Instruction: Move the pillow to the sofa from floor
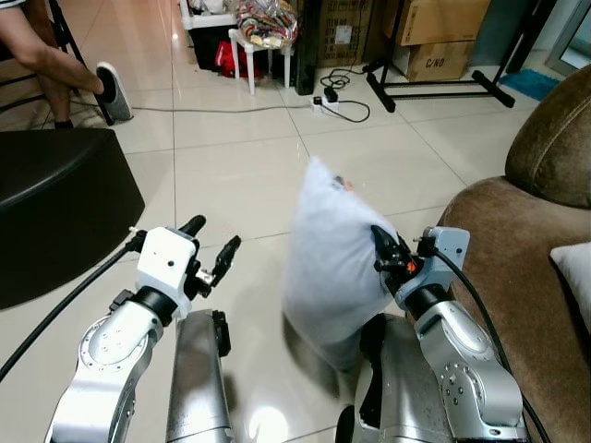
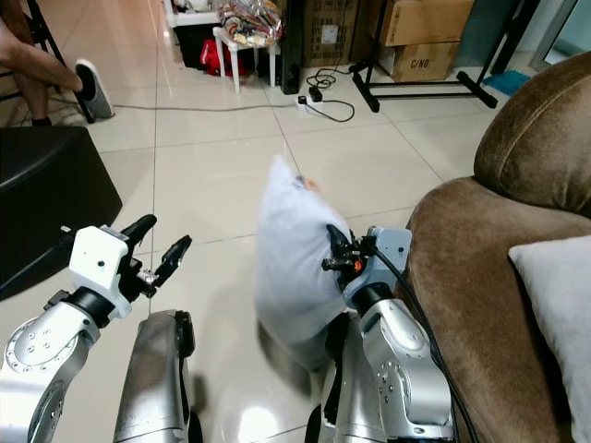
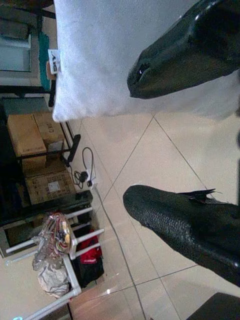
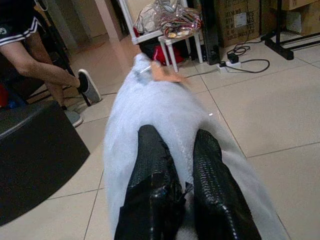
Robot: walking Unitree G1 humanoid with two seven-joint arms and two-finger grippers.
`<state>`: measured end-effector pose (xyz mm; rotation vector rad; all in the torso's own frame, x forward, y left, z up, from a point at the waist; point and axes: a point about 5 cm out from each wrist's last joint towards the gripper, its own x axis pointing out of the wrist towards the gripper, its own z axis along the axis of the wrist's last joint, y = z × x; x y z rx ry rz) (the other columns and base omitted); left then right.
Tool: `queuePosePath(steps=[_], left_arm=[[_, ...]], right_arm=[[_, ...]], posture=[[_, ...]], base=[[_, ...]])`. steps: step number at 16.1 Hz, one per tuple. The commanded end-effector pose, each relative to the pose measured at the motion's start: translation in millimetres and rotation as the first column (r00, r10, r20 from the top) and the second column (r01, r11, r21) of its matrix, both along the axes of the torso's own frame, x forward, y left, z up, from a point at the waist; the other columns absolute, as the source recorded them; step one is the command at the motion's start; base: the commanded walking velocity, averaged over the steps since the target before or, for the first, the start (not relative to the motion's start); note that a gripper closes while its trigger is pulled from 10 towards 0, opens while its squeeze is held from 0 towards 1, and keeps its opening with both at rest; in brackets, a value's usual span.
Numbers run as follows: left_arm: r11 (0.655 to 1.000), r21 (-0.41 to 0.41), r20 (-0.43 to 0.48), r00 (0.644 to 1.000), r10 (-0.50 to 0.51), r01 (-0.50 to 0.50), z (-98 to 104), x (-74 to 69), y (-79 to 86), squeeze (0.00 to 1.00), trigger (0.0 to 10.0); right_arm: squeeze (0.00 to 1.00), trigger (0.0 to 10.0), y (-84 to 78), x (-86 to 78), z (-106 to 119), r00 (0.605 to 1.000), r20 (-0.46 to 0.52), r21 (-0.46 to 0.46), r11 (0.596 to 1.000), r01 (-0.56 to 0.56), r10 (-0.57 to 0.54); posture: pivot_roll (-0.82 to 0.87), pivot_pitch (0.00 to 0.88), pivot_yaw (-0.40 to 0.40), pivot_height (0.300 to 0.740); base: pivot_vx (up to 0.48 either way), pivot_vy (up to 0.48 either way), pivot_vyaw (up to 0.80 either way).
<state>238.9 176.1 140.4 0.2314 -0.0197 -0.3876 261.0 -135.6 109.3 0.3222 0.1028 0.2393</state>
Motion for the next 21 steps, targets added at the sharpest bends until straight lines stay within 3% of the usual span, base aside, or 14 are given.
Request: queuePosePath(steps=[1, 12, 13, 21], left_arm=[[1.000, 0.004, 0.011, 1.000, 0.010, -0.010, 1.6, 1.7, 0.7, 0.00, 10.0], [1.000, 0.004, 0.011, 1.000, 0.010, -0.010, 1.6, 1.7, 0.7, 0.00, 10.0], [0.999, 0.004, 0.025, 0.999, 0.035, -0.035, -0.2, 6.6, -4.1, 0.00, 10.0], [0.998, 0.009, 0.046, 0.997, 0.062, -0.063, -2.9, 15.1, -10.4, 0.00, 10.0]], right_arm=[[0.00, 10.0, -3.0, 0.7, 10.0, 0.999, 0.046, 0.000, 1.000, 0.012, -0.012], [0.00, 10.0, -3.0, 0.7, 10.0, 0.999, 0.046, 0.000, 1.000, 0.012, -0.012], [0.00, 0.0, -5.4, -3.1, 13.1, 1.000, 0.017, -0.004, 1.000, 0.025, -0.025], [0.00, 0.0, -8.1, -3.1, 15.2, 1.000, -0.002, -0.003, 1.000, 0.030, -0.030]], posture=[[0.04, 0.000, -0.020, 0.431], [0.04, 0.000, -0.020, 0.431], [0.03, 0.000, -0.051, 0.441], [0.03, 0.000, -0.048, 0.511]], base=[[0.000, 0.000, 0.00], [0.000, 0.000, 0.00], [0.000, 0.000, 0.00], [0.000, 0.000, 0.00]])
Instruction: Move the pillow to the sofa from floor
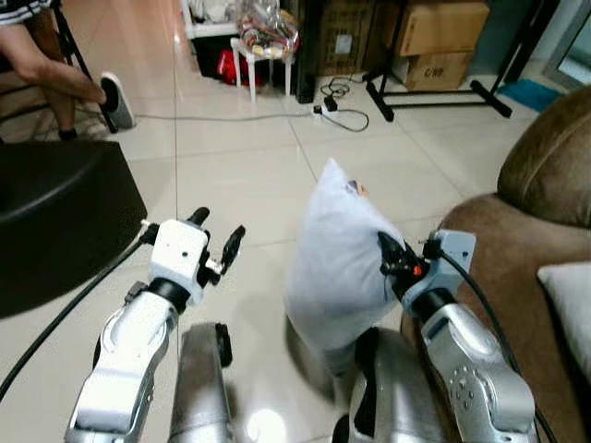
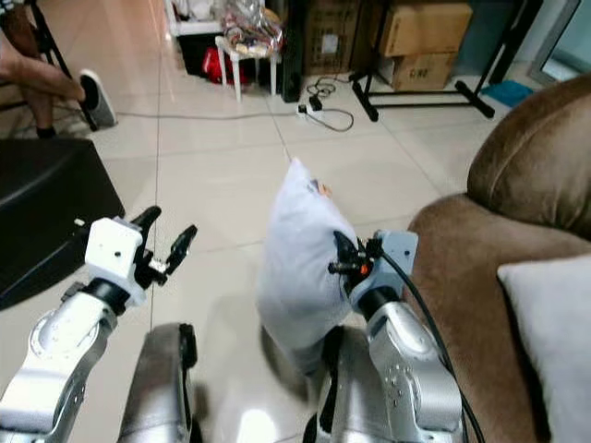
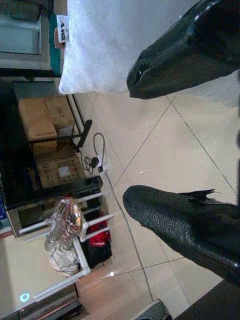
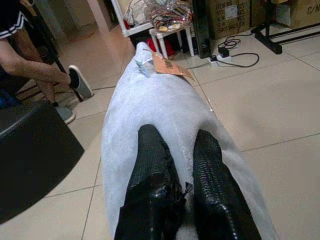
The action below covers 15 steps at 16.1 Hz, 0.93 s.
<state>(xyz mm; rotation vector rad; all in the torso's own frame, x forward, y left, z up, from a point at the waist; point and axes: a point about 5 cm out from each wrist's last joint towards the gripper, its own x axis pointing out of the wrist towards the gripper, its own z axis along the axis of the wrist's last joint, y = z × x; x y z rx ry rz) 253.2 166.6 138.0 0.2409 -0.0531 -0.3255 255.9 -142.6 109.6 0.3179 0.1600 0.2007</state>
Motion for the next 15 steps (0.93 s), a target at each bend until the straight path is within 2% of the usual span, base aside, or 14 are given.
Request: queuePosePath(steps=[1, 8, 15], left_arm=[[1.000, 0.009, 0.005, 1.000, 0.006, -0.006, -0.5, 1.1, -0.7, 0.00, 10.0], [1.000, 0.000, 0.013, 1.000, 0.024, -0.024, -1.0, 5.4, -1.9, 0.00, 10.0], [1.000, 0.000, 0.018, 0.999, 0.028, -0.028, -0.9, 6.7, -1.6, 0.00, 10.0]], right_arm=[[0.00, 0.0, -1.2, 2.5, 14.9, 0.998, 0.059, 0.007, 1.000, 0.000, 0.000], [0.00, 0.0, -10.0, 8.3, 13.1, 0.998, 0.043, -0.015, 0.999, 0.035, -0.034], [0.00, 0.0, -11.4, 10.5, 13.1, 0.998, 0.039, -0.018, 0.999, 0.046, -0.046]], posture=[[0.03, 0.000, -0.048, 0.516], [0.03, 0.000, -0.056, 0.571], [0.02, 0.000, -0.055, 0.626]], base=[[0.000, 0.000, 0.00], [0.000, 0.000, 0.00], [0.000, 0.000, 0.00]])
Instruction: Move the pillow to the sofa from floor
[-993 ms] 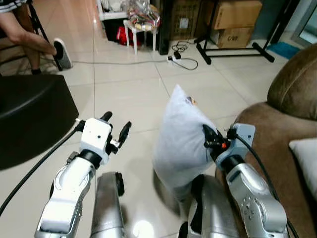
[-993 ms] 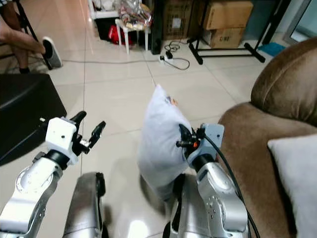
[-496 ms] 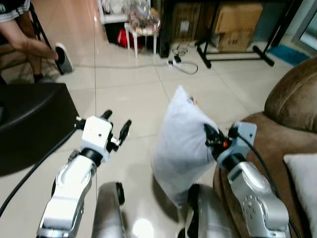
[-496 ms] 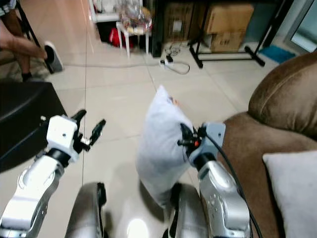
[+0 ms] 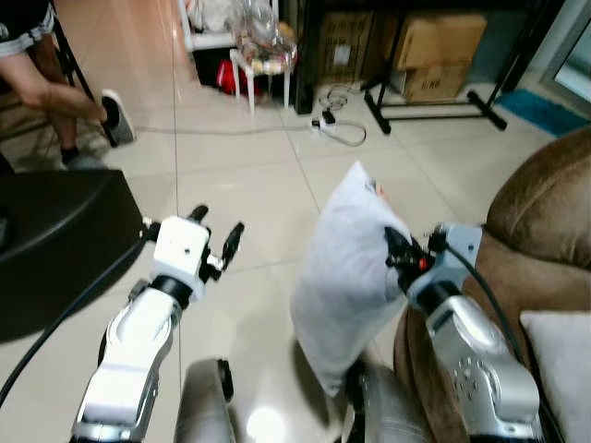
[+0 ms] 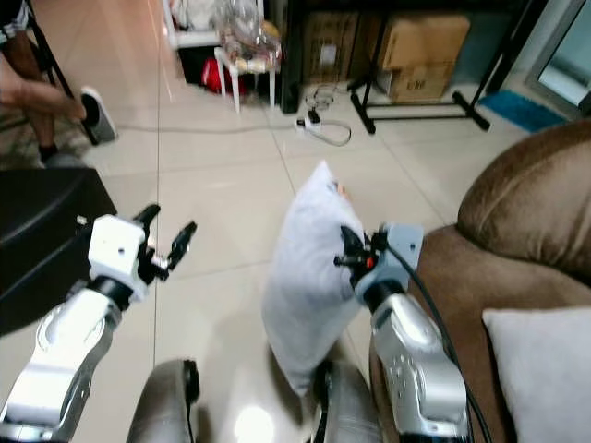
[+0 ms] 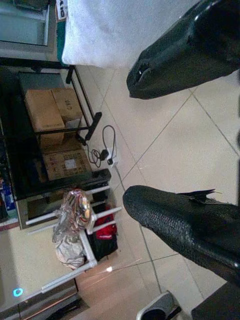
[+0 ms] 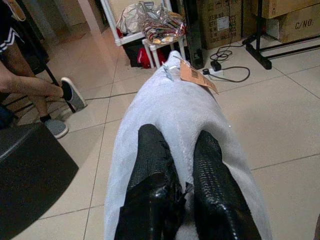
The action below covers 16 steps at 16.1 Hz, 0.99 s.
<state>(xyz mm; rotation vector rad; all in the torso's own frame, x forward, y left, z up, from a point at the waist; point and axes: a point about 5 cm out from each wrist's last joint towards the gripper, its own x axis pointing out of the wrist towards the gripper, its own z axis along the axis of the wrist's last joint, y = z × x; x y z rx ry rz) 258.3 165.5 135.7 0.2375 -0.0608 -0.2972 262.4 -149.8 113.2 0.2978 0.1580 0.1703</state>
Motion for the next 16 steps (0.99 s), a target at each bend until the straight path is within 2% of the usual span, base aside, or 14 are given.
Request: queuePosePath(steps=[1, 13, 16], left_arm=[[1.000, 0.008, 0.008, 1.000, 0.000, 0.000, 1.4, 2.0, -0.5, 0.00, 10.0], [1.000, 0.010, 0.012, 1.000, -0.007, 0.007, 1.0, 4.8, -2.5, 0.00, 10.0], [1.000, 0.013, 0.011, 1.000, -0.010, 0.009, 0.4, 5.7, -2.9, 0.00, 10.0]], right_arm=[[0.00, 0.0, -4.2, 4.2, 9.5, 0.999, 0.040, 0.003, 1.000, 0.018, -0.019], [0.00, 0.0, -4.8, 5.6, 10.0, 0.999, 0.043, 0.001, 1.000, 0.021, -0.021], [0.00, 0.0, -4.6, 5.9, 9.4, 0.999, 0.043, 0.000, 1.000, 0.020, -0.020]], posture=[[0.02, 0.000, -0.054, 0.636], [0.02, 0.000, -0.054, 0.740], [0.02, 0.000, -0.053, 0.740]], base=[[0.000, 0.000, 0.00], [0.000, 0.000, 0.00], [0.000, 0.000, 0.00]])
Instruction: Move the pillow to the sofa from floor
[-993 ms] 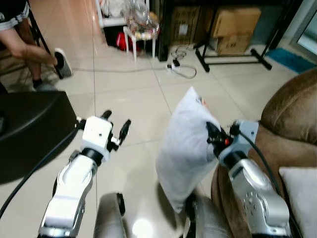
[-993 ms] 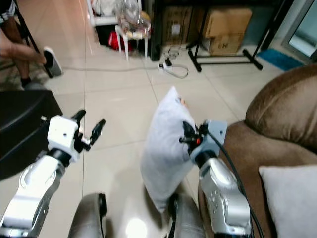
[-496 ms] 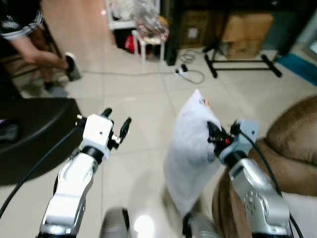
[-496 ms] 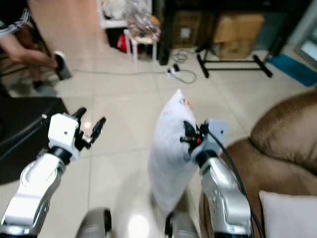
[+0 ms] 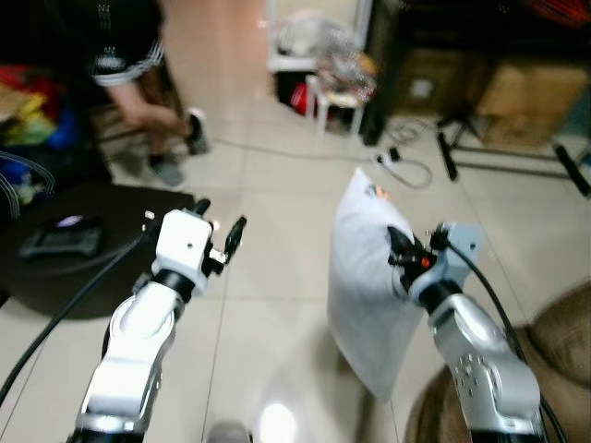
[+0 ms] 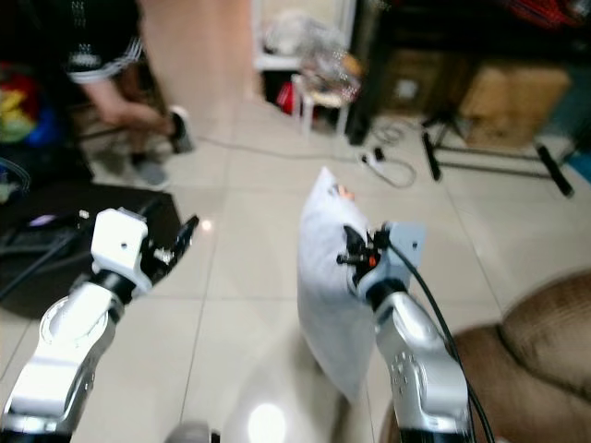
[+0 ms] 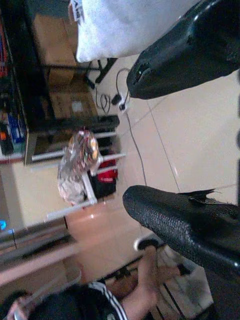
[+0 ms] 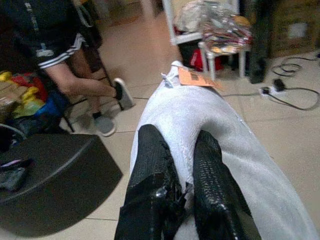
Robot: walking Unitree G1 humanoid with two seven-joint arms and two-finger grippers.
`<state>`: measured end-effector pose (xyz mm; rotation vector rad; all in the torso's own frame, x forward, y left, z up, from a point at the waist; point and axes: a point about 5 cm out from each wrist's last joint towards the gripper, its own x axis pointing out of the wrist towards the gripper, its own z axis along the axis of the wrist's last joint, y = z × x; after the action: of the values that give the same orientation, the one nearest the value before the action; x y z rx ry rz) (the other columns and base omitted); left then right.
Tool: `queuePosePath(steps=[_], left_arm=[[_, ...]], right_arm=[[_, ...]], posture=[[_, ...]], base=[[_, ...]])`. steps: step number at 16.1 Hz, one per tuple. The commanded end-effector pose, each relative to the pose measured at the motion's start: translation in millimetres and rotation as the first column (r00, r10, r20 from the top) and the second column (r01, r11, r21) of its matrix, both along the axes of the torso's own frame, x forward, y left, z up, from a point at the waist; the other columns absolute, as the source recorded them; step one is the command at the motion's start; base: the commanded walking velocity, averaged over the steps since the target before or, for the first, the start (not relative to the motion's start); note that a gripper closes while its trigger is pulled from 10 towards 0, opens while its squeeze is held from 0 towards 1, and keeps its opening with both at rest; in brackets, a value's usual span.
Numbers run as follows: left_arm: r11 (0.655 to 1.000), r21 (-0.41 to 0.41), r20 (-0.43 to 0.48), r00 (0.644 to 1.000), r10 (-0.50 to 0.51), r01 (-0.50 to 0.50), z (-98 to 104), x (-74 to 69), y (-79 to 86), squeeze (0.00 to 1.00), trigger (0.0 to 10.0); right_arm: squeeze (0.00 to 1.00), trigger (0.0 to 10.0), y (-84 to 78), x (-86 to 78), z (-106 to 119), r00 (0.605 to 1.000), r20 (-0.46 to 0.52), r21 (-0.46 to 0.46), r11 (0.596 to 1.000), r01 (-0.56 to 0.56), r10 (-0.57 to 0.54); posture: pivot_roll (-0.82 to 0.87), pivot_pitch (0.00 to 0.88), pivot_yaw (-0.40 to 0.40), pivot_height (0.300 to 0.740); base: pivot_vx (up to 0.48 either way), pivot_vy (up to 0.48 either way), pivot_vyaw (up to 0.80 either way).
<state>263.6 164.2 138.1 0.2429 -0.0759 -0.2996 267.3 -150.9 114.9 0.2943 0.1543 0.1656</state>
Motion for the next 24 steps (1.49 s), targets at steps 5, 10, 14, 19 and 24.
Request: queuePosePath(steps=[5, 10, 14, 19, 24], left_arm=[[1.000, 0.014, -0.008, 1.000, -0.010, 0.010, -3.6, 1.3, -1.7, 0.00, 10.0], [1.000, 0.013, -0.007, 1.000, -0.014, 0.014, -5.2, 1.2, -2.2, 0.00, 10.0], [1.000, 0.014, -0.006, 1.000, -0.011, 0.011, -6.2, -0.1, -1.1, 0.00, 10.0], [1.000, 0.017, -0.007, 1.000, -0.005, 0.006, -6.5, -2.4, 0.2, 0.00, 10.0], [1.000, 0.022, -0.008, 1.000, -0.001, 0.001, -5.1, -1.6, 1.7, 0.00, 10.0]], right_arm=[[0.00, 0.0, -4.1, -0.1, 4.8, 0.999, 0.029, -0.002, 1.000, 0.024, -0.024], [0.00, 0.0, -5.1, -0.7, 4.3, 0.999, 0.029, -0.001, 1.000, 0.029, -0.029], [0.00, 0.0, -4.9, -0.5, 3.5, 0.999, 0.026, 0.005, 0.999, 0.034, -0.034], [0.00, 0.0, -5.2, -1.4, 2.9, 0.999, 0.026, 0.006, 0.999, 0.037, -0.037], [0.00, 0.0, -5.7, -1.9, 2.5, 0.996, 0.040, 0.002, 0.997, 0.079, -0.079]], posture=[[0.01, 0.000, -0.051, 0.740], [0.02, 0.000, -0.056, 0.740], [0.02, 0.000, -0.061, 0.740], [0.03, 0.000, -0.064, 0.740], [0.03, 0.000, -0.053, 0.740]], base=[[0.000, 0.000, 0.00], [0.000, 0.000, 0.00], [0.000, 0.000, 0.00], [0.000, 0.000, 0.00], [0.000, 0.000, 0.00]])
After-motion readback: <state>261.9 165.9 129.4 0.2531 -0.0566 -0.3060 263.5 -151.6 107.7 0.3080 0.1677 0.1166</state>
